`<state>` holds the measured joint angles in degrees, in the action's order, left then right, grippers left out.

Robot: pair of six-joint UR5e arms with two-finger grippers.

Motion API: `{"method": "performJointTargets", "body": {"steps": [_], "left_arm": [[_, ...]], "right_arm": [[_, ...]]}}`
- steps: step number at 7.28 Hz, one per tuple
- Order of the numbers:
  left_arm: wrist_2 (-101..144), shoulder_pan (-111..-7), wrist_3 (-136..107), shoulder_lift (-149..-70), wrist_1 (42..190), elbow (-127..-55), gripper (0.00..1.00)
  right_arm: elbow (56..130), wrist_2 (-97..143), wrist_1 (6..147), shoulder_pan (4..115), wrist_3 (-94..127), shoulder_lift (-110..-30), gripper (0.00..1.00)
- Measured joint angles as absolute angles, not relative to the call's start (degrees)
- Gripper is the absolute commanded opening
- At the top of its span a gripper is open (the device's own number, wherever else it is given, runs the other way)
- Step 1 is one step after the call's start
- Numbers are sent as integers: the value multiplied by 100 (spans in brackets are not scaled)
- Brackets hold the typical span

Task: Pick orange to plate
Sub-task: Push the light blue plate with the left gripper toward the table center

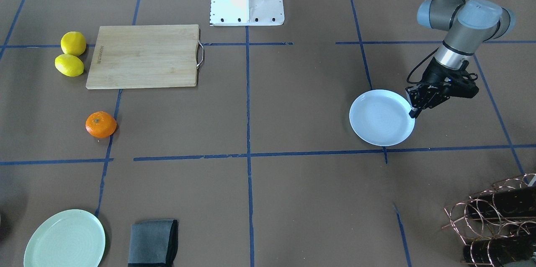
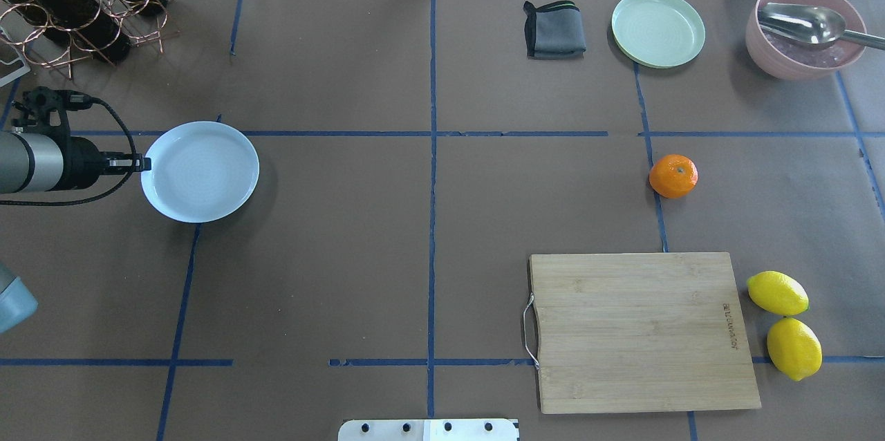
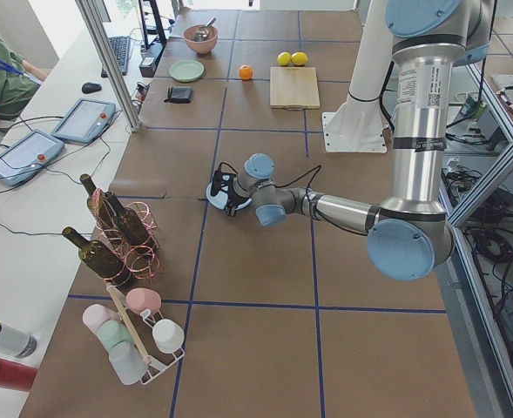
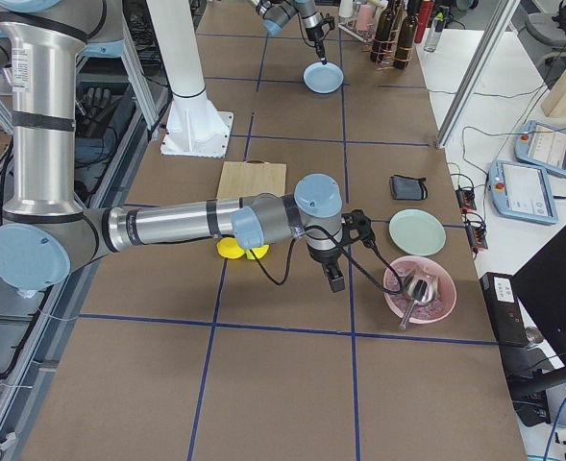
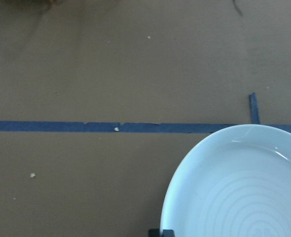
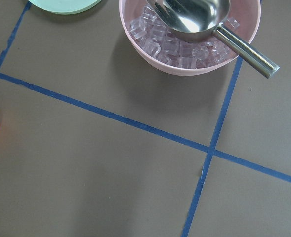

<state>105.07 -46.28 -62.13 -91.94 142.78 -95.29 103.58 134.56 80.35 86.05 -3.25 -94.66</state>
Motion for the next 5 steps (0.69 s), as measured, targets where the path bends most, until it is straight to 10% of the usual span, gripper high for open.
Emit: {"method": "performJointTargets", "body": {"steps": [5], "left_arm": [[9933, -3614, -8436, -11857, 12876, -8964, 0]], "right_arm": [[10352, 13456, 8042, 8605, -323, -9465, 100]]}}
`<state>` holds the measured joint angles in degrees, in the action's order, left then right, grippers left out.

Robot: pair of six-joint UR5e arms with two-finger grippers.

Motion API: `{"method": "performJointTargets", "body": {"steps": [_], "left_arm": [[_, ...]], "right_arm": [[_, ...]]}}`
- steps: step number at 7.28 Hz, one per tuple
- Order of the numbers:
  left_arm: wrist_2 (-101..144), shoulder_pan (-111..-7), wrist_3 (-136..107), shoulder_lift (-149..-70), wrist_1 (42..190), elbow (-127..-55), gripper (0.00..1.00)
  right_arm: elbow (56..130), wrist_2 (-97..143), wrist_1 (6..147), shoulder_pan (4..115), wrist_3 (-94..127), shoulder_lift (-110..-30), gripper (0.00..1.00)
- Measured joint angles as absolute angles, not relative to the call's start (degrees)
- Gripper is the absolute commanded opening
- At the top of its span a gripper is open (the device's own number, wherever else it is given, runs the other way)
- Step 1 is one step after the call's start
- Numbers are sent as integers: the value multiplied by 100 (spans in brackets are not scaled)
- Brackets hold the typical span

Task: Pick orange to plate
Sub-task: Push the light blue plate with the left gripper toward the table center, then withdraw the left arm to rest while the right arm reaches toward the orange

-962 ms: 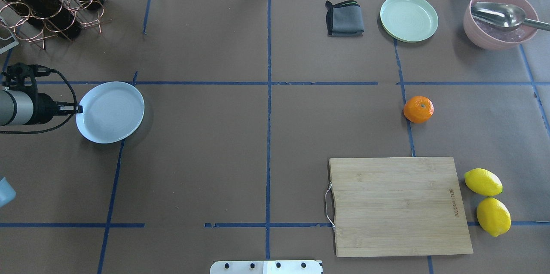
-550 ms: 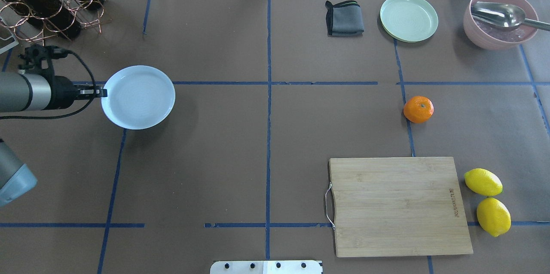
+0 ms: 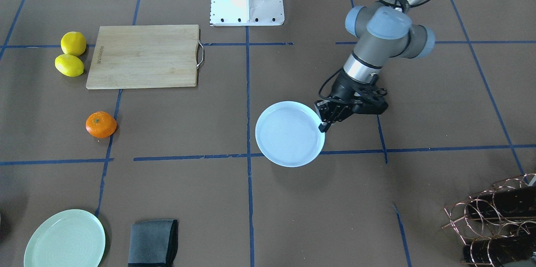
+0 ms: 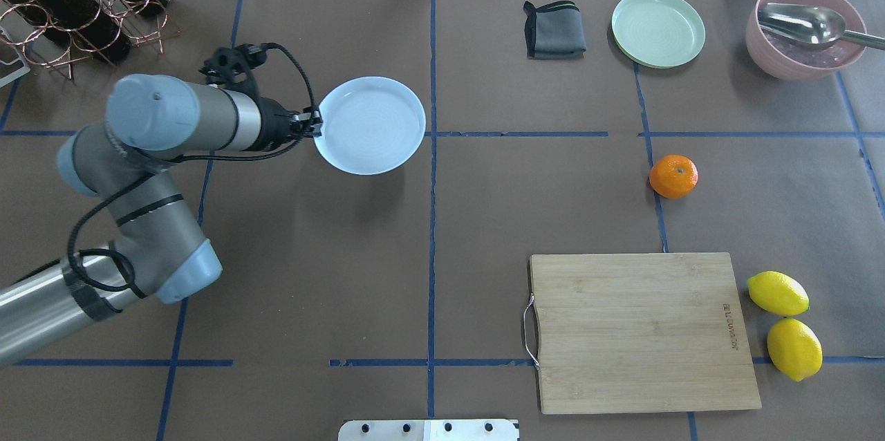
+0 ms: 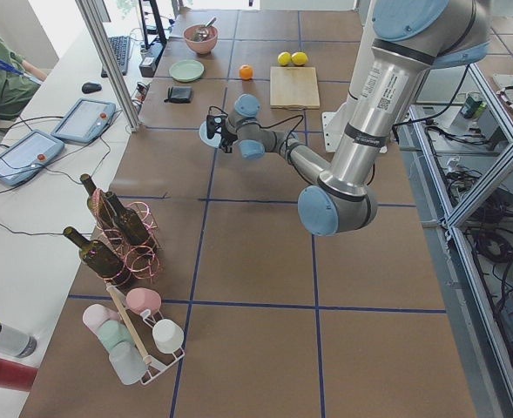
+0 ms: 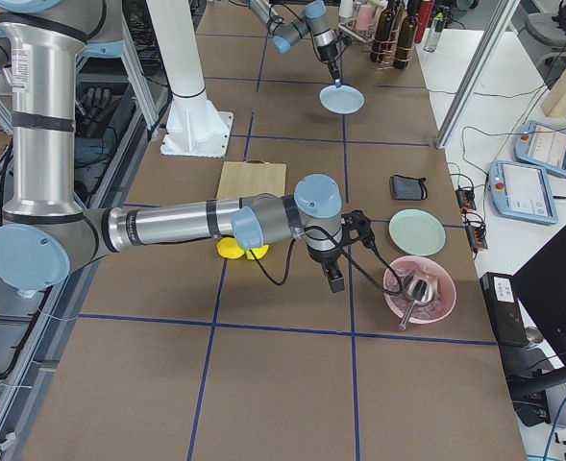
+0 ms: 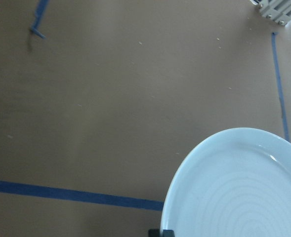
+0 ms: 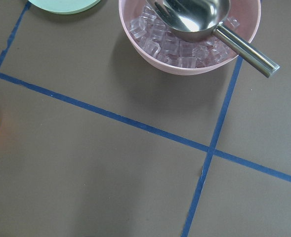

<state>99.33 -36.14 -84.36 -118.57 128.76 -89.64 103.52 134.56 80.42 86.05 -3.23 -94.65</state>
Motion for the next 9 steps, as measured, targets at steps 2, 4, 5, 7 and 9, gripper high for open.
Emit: {"method": "performJointTargets", "body": {"steps": [2, 4, 5, 7, 9], "left_arm": [[9433, -3005, -8732, -12369, 12675, -8633, 0], [9265, -2810, -8768, -12471, 12651, -8495, 68], [9252, -2788, -8740, -12465, 12646, -8485, 100], [9270, -2823, -8351, -12441, 12491, -8583, 100], [9967, -3276, -7219, -12204, 11485, -9419, 100]], "right_arm": [[10346, 13460, 8042, 8605, -318, -9466, 100], [10345, 13457, 8042, 8605, -322, -9466, 100], [10345, 13456, 8042, 8604, -322, -9466, 100], [10362, 13456, 8036, 8605, -327, -9466, 100], [10394, 13450, 8028, 8598, -331, -9424, 100]]}}
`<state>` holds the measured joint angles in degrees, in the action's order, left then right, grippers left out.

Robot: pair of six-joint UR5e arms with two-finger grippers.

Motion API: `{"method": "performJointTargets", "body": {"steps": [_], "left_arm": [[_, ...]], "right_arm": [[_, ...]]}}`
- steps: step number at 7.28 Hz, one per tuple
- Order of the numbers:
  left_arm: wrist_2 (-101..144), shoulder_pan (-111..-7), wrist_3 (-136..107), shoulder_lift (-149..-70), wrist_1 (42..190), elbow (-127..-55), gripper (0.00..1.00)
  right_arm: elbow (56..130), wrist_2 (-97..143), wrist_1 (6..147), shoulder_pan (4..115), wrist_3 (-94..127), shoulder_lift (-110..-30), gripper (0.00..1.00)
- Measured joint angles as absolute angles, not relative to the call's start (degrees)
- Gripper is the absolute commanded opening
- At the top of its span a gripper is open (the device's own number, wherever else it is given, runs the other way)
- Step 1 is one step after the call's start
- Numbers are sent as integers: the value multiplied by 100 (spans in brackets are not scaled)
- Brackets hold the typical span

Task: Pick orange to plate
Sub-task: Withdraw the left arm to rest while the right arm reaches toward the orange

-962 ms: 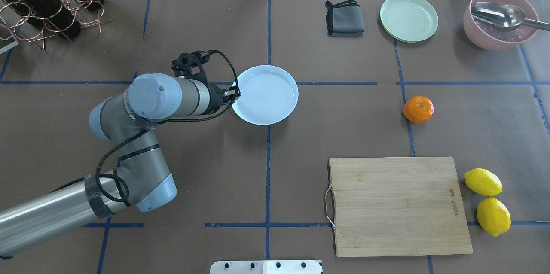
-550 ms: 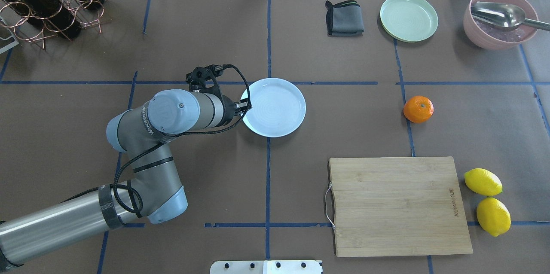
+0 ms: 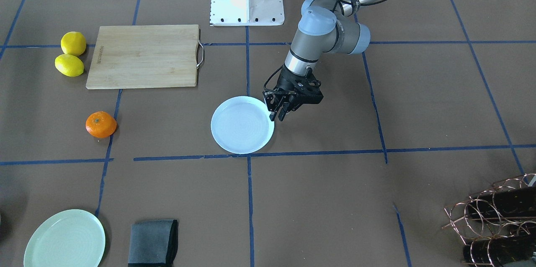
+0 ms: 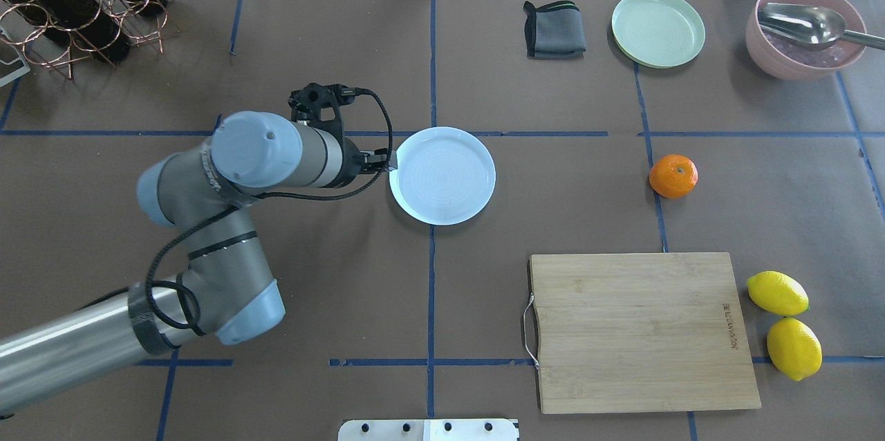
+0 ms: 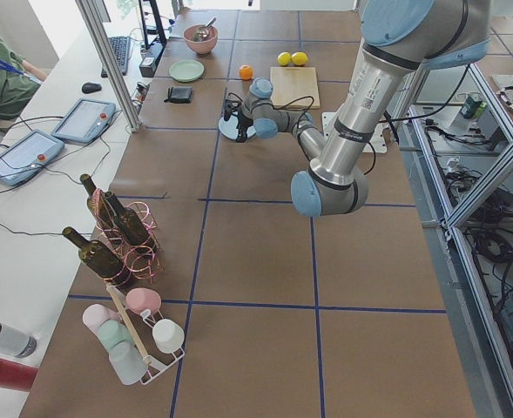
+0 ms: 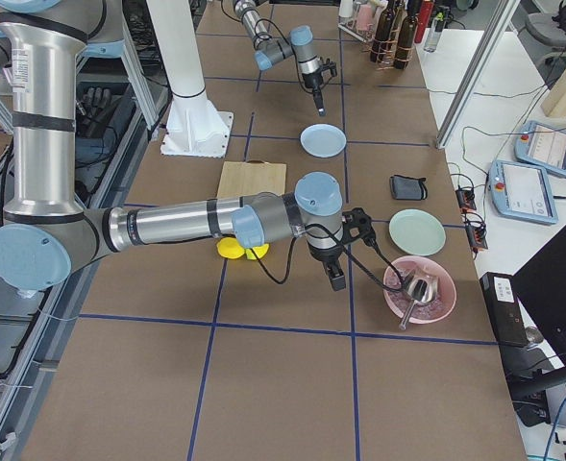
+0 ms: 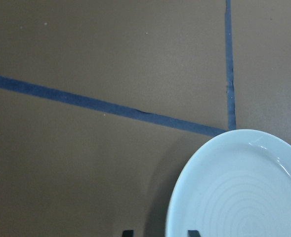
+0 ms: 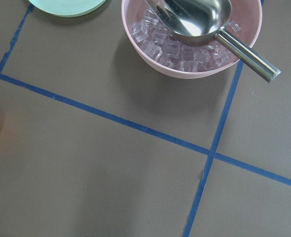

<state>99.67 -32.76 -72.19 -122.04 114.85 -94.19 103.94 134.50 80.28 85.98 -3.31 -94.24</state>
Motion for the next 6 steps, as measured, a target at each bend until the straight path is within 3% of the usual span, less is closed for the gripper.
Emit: {"method": "performJointTargets", "body": {"steps": [3, 6], "left_arm": [[10791, -4662, -4451, -11347, 9729, -10845, 100], [12227, -6705, -1489, -10288, 9332, -10804, 100]], "right_arm": [[10451, 13447, 8013, 8475, -327, -9355, 100], [10457, 13440, 7891, 8244, -317, -9299, 100]]}}
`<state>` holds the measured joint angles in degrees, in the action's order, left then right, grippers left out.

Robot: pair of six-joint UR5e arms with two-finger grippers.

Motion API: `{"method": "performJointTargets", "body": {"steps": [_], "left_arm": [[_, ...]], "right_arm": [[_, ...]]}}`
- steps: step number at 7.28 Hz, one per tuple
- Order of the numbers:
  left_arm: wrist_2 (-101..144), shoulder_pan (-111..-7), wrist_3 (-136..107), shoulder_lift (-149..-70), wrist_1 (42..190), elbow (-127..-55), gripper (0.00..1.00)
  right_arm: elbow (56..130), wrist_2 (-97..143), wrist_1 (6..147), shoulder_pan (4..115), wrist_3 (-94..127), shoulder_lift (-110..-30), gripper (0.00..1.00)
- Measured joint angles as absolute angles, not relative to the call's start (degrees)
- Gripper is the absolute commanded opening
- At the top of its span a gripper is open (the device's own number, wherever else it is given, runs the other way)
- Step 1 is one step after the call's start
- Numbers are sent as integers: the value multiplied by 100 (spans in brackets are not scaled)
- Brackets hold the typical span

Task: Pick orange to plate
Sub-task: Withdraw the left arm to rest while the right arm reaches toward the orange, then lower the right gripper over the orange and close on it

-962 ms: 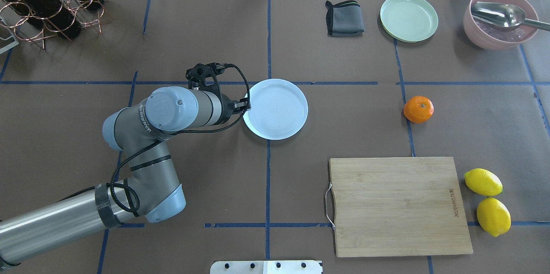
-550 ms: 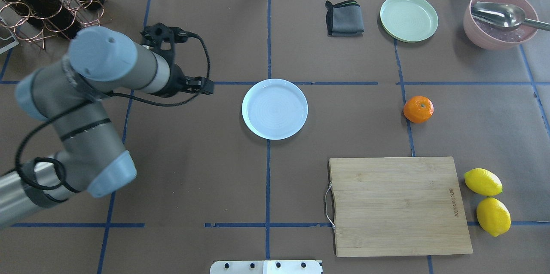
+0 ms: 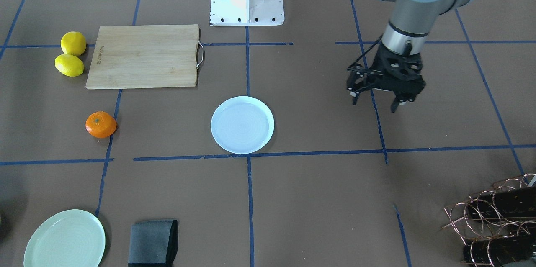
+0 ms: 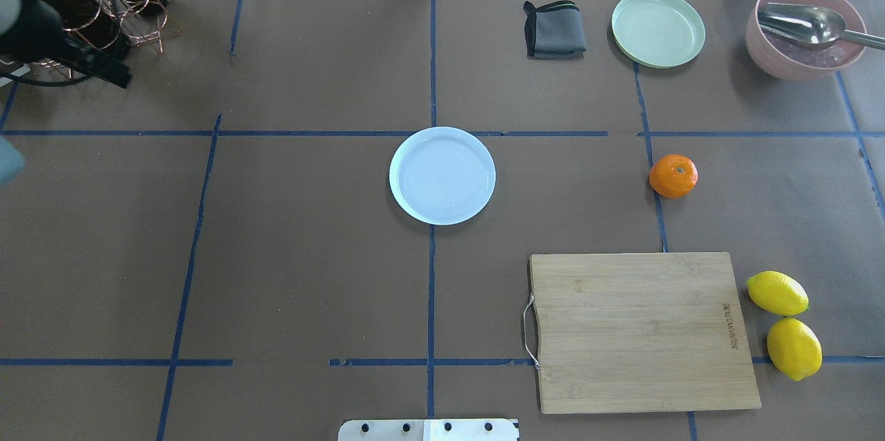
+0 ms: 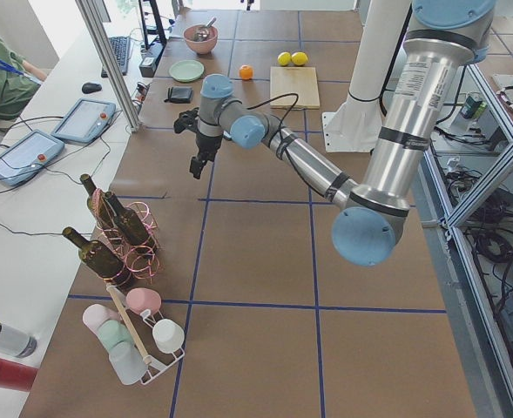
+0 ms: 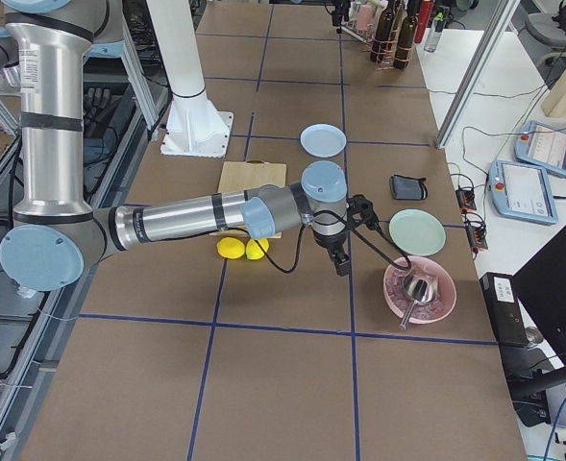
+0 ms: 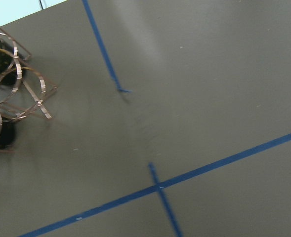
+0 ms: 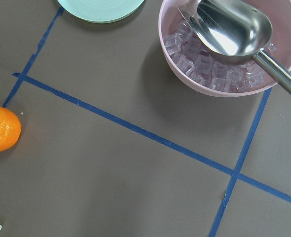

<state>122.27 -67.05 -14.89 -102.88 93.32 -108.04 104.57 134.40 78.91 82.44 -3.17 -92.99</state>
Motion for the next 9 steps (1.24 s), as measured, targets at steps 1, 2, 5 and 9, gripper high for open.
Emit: {"method": "performJointTargets", "body": {"steps": [1, 2, 5, 9], "left_arm": [[12773, -7266, -538, -9944, 9280, -10527, 100], [13201, -7710, 175, -9576, 9235, -10245, 100], [13549, -8785, 787, -8530, 9207, -9942, 100], [13524, -9049, 768, -8147, 9212, -9924, 100]], "right_arm": [[10454, 13439, 7881, 8226, -314, -9291, 100], [10451, 13444, 7877, 8222, -308, -9286, 100], [10476, 13469, 7869, 8108, 24, -9282, 100], [10717, 13222, 7669, 6818, 1971, -8831, 100]]}}
